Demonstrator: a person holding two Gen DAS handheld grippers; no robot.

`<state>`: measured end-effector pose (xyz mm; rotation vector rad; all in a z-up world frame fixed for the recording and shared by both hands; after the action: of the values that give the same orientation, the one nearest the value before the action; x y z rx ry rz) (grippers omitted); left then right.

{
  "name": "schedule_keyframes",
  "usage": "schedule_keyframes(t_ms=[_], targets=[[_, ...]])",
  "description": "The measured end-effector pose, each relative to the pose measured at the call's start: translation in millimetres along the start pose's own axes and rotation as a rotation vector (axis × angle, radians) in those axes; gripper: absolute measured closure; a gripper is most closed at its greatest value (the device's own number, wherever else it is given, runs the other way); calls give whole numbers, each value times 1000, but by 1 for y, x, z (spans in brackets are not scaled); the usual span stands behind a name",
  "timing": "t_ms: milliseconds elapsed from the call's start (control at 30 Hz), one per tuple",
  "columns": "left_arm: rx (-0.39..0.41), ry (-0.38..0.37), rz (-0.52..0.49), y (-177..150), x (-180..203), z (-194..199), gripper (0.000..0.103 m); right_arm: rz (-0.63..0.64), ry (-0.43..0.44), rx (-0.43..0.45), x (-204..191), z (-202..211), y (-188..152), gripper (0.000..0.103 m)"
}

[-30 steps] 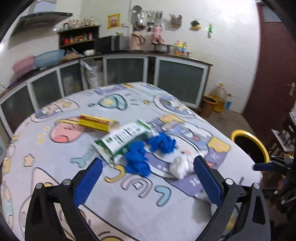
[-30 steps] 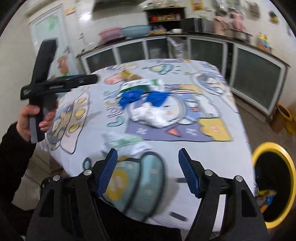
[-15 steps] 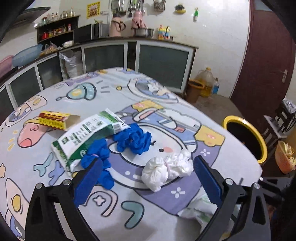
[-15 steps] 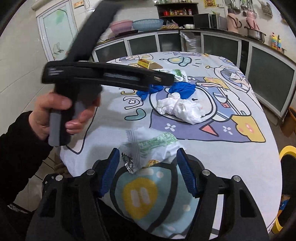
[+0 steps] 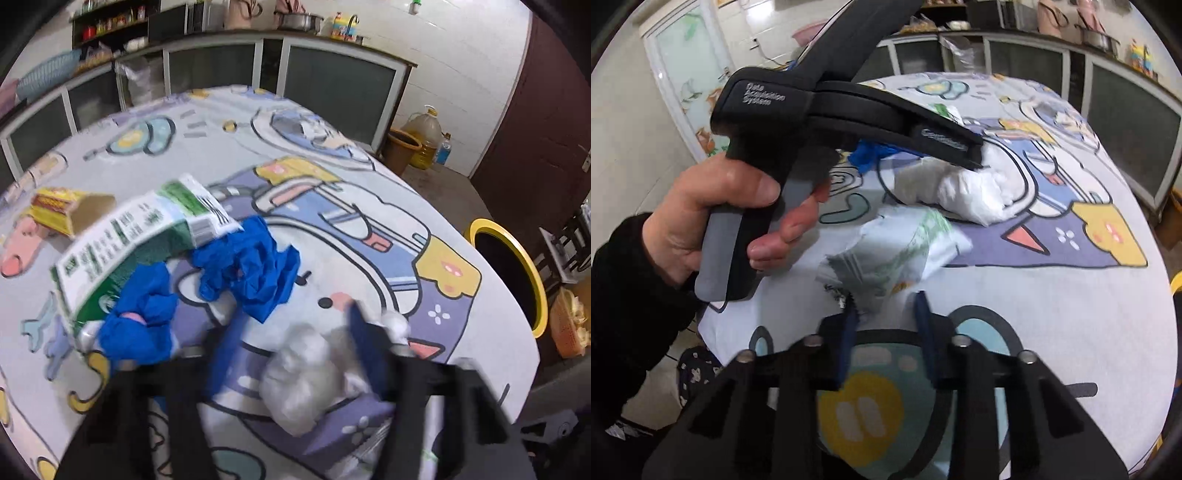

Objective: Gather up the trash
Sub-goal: 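Grasp the white-green crumpled wrapper with the right tool while the left tool grasps the white tissue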

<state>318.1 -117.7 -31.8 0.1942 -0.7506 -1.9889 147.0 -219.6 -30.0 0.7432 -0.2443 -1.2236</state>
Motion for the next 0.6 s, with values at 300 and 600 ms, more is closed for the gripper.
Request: schedule_keyframes(t_ms=[300, 600], targets=[[12, -83, 38, 0, -4, 11, 92, -82, 76, -8, 21, 13, -2, 98], [63, -90, 35, -3, -10, 46, 93, -76, 72, 52, 26, 42, -4, 98]])
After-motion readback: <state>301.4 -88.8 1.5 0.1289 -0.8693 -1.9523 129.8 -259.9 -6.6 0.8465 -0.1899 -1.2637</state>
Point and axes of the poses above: each gripper's, at about its wrist camera, not at the fingertips, and z roughly against the way its jaws point, x to its right, y to its top, the point moved 2 cm from there along -z, roughly the way its jaws point, and after that the axes turned 2 degrees about z, right-handed, at the moved point
